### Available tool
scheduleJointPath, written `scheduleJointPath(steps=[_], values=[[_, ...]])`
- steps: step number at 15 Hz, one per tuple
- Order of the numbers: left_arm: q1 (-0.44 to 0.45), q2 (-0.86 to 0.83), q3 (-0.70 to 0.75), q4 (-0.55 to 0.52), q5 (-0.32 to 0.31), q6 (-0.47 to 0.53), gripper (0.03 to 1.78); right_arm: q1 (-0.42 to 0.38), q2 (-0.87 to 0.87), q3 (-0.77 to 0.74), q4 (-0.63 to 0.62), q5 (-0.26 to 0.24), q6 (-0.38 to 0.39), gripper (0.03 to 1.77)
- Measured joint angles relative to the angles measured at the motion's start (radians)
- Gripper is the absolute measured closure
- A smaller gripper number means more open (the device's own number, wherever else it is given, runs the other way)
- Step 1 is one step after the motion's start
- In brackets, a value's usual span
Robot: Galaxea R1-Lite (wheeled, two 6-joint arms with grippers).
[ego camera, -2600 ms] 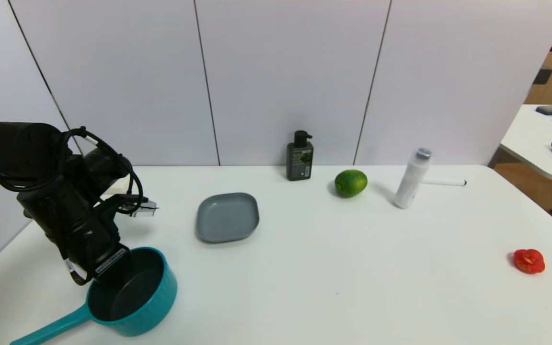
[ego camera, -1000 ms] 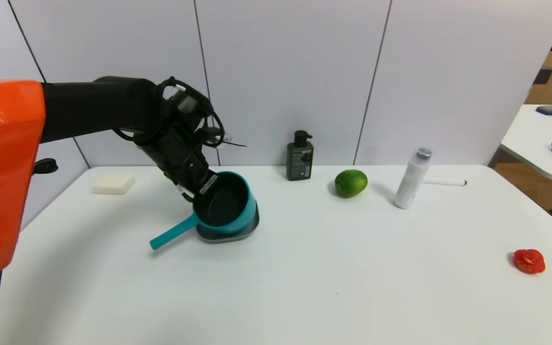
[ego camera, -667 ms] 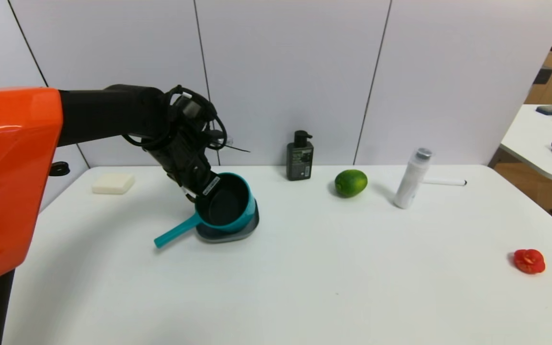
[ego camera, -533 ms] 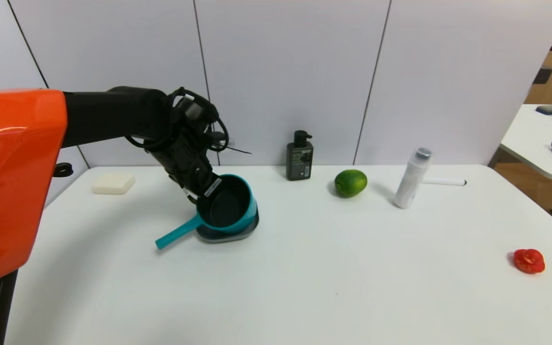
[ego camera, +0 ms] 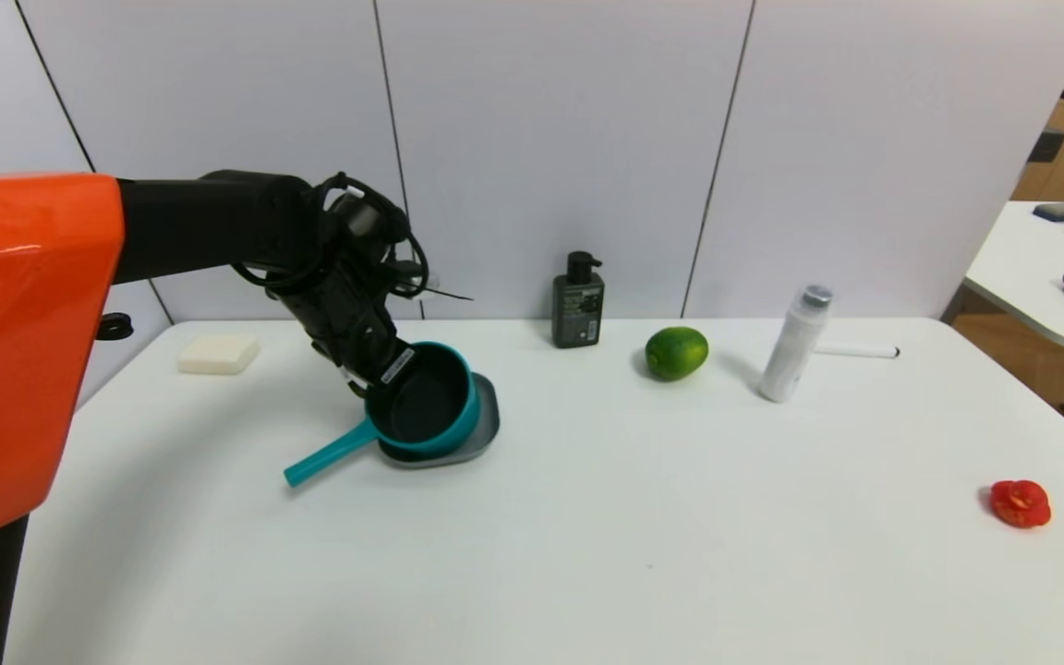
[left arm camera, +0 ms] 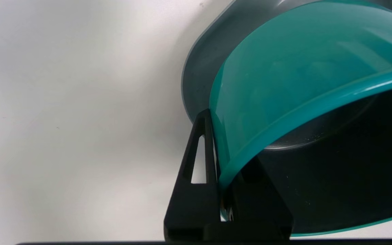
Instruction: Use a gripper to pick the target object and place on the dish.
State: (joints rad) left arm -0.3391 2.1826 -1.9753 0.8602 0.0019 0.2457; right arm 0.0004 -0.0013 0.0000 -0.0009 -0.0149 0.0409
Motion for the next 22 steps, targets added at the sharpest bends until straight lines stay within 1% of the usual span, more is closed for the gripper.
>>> scheduleJointPath(steps=[3,4,7,10,13,16,19,21,22], values=[[0.001,-0.003,0.002,0.001,0.0,-0.004,1.68,0.0,0.0,0.0,0.0,0.0,0.0,0.09],[0.002,-0.003,0.004,0.0,0.001,-0.005,1.6,0.0,0.0,0.0,0.0,0.0,0.0,0.09],[0.001,-0.004,0.005,-0.001,0.001,-0.005,1.12,0.0,0.0,0.0,0.0,0.0,0.0,0.09],[0.001,-0.004,0.005,-0.001,0.0,-0.003,0.8,0.0,0.0,0.0,0.0,0.0,0.0,0.09],[0.001,-0.009,0.005,-0.001,0.0,-0.004,0.57,0.0,0.0,0.0,0.0,0.0,0.0,0.09],[0.001,-0.039,0.005,-0.02,0.005,-0.012,0.42,0.0,0.0,0.0,0.0,0.0,0.0,0.09],[0.002,-0.115,0.007,-0.105,0.014,-0.036,0.32,0.0,0.0,0.0,-0.001,0.0,0.0,0.09],[0.004,-0.191,0.034,-0.198,0.016,-0.064,0.28,0.0,0.0,0.0,0.0,0.0,0.0,0.09],[0.008,-0.239,0.065,-0.267,0.016,-0.078,0.25,0.0,0.0,0.0,0.0,0.0,0.0,0.09]])
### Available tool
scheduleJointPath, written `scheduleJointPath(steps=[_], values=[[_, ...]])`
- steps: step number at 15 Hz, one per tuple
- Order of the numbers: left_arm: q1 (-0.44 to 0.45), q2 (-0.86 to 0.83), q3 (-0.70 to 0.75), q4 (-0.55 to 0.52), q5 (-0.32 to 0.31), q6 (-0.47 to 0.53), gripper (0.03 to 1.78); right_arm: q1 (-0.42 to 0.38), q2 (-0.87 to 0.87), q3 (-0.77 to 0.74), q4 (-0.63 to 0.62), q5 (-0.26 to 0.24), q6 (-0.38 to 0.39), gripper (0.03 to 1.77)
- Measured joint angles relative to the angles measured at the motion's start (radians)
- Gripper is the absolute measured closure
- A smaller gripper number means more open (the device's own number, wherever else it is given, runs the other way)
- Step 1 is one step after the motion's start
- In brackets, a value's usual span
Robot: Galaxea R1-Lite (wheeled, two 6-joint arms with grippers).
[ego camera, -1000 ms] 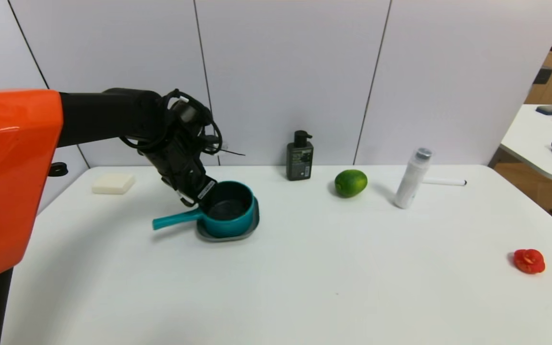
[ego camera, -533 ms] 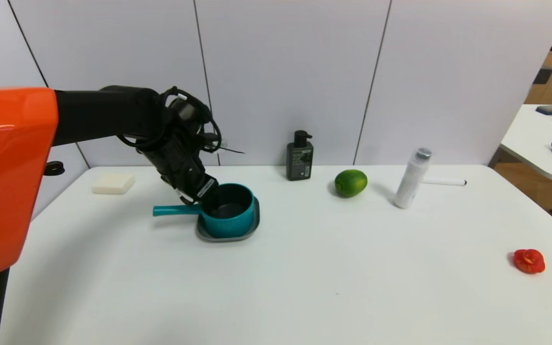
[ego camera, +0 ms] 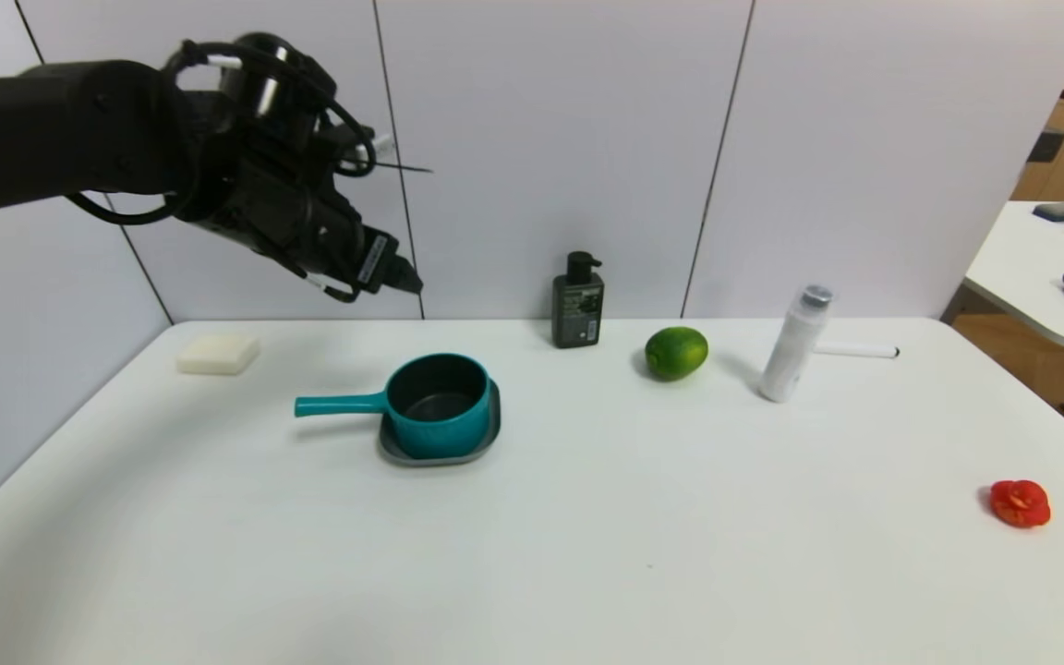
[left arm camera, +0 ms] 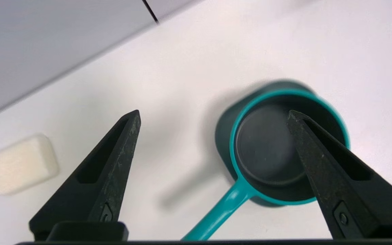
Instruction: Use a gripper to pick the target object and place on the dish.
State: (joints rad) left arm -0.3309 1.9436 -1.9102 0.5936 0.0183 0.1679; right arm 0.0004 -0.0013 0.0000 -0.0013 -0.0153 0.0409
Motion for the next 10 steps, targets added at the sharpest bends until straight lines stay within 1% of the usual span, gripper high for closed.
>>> scheduleJointPath(steps=[4,6,8,10], values=[[0.02,-0.198,0.175,-0.328,0.001,-0.025,0.19,0.0,0.0,0.0,0.0,0.0,0.0,0.09],[0.027,-0.308,0.282,-0.473,0.001,-0.024,0.17,0.0,0.0,0.0,0.0,0.0,0.0,0.09],[0.031,-0.42,0.42,-0.596,0.001,-0.022,0.16,0.0,0.0,0.0,0.0,0.0,0.0,0.09],[0.044,-0.531,0.582,-0.741,0.002,-0.007,0.15,0.0,0.0,0.0,0.0,0.0,0.0,0.09]])
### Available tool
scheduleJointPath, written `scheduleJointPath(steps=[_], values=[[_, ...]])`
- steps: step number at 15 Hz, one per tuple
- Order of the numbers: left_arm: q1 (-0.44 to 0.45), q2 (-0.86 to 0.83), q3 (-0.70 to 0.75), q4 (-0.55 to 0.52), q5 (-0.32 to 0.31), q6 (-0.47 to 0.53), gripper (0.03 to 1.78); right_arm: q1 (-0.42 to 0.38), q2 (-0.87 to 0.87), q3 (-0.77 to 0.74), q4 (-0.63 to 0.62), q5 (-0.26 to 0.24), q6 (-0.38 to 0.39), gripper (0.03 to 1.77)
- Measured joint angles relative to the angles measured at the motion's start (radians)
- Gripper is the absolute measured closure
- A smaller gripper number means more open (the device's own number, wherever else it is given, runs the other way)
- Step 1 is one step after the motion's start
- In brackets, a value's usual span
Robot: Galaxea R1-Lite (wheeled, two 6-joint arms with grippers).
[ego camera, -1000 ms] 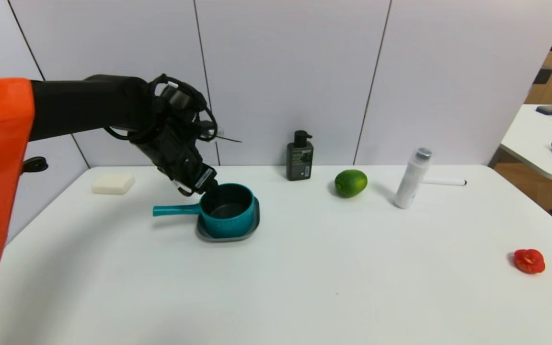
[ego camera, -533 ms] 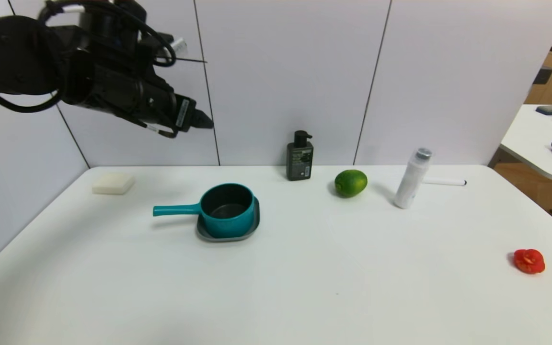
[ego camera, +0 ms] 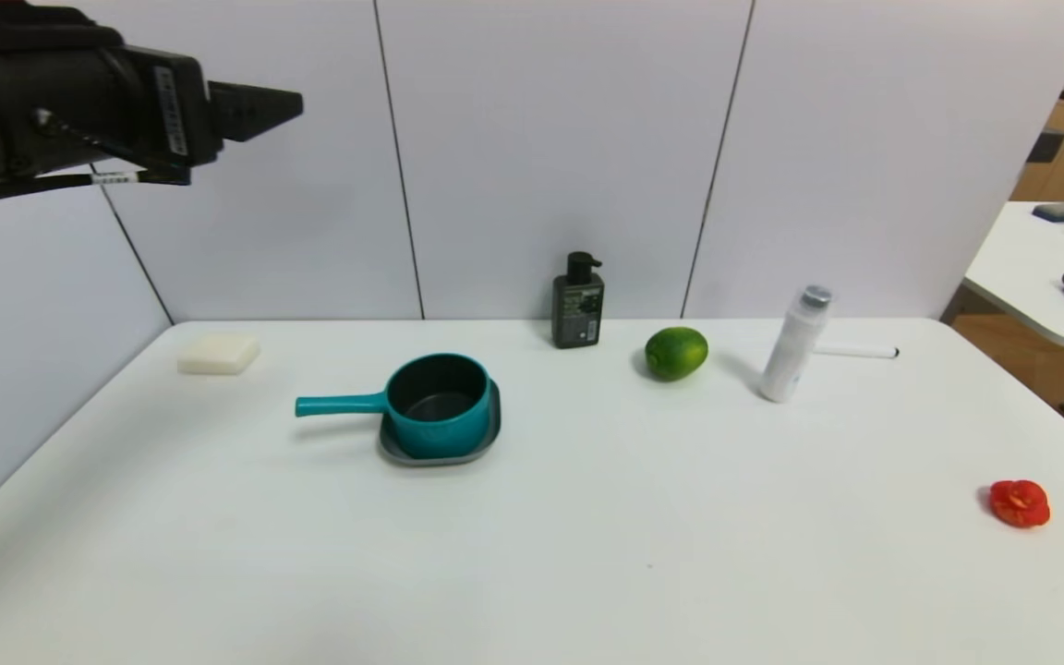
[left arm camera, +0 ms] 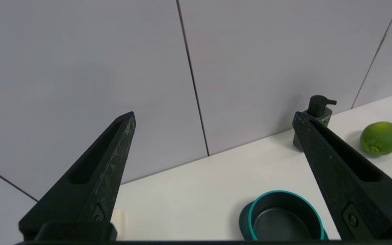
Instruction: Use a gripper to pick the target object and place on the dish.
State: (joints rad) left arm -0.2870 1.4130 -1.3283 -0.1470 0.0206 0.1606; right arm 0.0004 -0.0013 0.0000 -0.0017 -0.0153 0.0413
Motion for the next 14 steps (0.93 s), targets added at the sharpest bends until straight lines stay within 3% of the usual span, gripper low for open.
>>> scheduleJointPath(steps=[5,8,10,14], values=[[0.057,-0.268,0.401,-0.431,0.081,0.04,0.13,0.0,0.0,0.0,0.0,0.0,0.0,0.09],[0.101,-0.439,0.599,-0.621,0.101,0.054,0.12,0.0,0.0,0.0,0.0,0.0,0.0,0.09],[0.122,-0.557,0.699,-0.696,0.103,0.057,0.12,0.0,0.0,0.0,0.0,0.0,0.0,0.09],[0.166,-0.791,0.873,-0.726,0.103,0.074,0.12,0.0,0.0,0.0,0.001,0.0,0.0,0.09]])
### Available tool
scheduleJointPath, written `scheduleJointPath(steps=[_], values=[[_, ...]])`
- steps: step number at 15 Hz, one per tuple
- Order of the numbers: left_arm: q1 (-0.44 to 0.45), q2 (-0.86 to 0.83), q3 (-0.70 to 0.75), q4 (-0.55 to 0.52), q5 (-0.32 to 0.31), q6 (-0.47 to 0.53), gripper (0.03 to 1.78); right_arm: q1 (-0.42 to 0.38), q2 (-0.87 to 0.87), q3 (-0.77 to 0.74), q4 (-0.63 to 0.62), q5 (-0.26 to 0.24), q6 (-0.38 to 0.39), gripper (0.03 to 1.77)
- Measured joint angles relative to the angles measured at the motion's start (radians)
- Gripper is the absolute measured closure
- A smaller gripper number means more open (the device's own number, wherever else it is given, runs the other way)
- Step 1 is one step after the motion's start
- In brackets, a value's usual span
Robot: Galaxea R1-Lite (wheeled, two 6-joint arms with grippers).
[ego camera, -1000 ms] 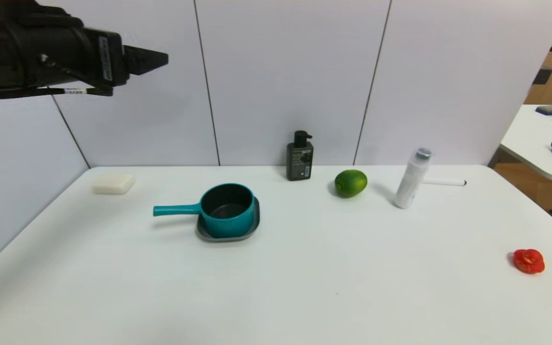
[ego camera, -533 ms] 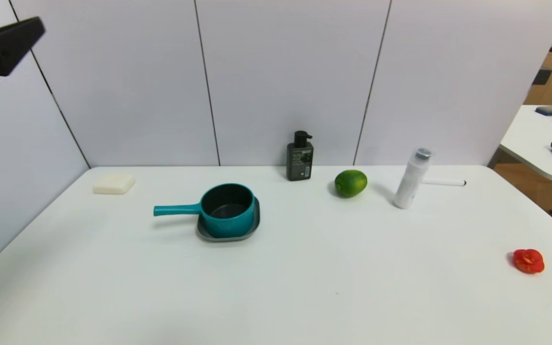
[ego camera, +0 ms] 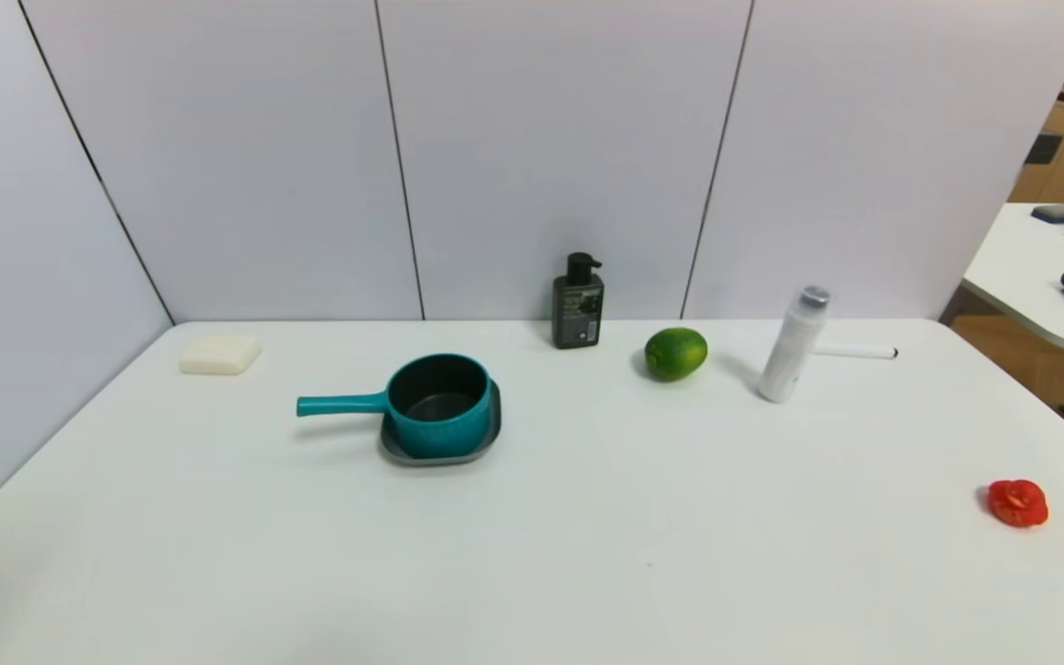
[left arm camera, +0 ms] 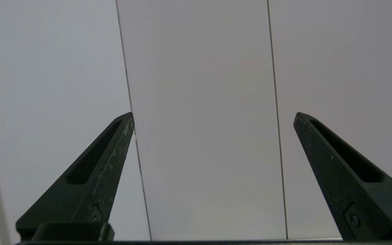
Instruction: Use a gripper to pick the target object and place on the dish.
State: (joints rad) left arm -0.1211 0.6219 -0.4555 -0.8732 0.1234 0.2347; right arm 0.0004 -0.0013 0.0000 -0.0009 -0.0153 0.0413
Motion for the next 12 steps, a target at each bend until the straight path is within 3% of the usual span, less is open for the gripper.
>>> scheduleJointPath(steps=[2,7,12], values=[[0.039,-0.113,0.09,0.0,-0.01,0.003,0.12,0.0,0.0,0.0,0.0,0.0,0.0,0.09],[0.13,-0.33,0.279,0.006,-0.12,-0.01,0.12,0.0,0.0,0.0,0.0,0.0,0.0,0.09],[0.138,-0.507,0.395,0.041,-0.136,-0.009,0.12,0.0,0.0,0.0,0.0,0.0,0.0,0.09]])
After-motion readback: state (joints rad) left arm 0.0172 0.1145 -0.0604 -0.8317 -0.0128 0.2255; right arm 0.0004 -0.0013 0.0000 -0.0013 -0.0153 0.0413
